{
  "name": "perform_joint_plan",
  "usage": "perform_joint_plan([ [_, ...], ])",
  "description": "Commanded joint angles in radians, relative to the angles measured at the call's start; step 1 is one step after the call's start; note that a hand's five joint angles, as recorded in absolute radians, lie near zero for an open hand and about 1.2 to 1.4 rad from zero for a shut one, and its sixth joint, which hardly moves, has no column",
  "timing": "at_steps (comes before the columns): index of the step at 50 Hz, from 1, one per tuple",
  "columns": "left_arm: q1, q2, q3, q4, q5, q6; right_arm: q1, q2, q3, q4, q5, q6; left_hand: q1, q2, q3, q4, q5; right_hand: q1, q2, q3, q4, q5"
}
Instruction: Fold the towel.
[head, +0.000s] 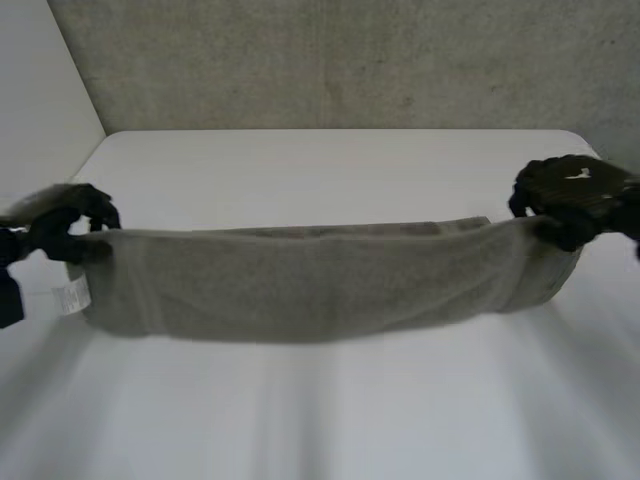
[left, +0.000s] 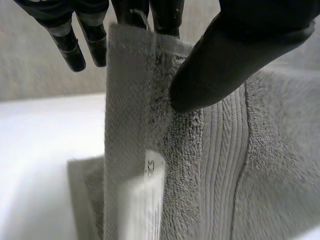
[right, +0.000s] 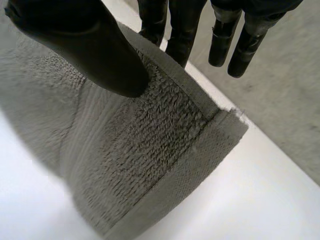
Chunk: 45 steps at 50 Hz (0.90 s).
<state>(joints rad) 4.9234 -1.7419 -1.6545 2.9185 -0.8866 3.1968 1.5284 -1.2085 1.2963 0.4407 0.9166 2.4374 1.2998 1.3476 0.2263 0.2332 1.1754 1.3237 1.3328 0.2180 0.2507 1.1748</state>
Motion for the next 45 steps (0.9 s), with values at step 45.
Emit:
perform_joint_plan([
  [45,-0.216,-0.544,0.383,0.343,-0.428,-0.006,0.208,0.659,-0.433,-0.590,0.182,0.028,-0.558,-0.606,-0.052,-0.059,-0.608,-1.149,-1.158,-0.043,-0.076,-1.175],
])
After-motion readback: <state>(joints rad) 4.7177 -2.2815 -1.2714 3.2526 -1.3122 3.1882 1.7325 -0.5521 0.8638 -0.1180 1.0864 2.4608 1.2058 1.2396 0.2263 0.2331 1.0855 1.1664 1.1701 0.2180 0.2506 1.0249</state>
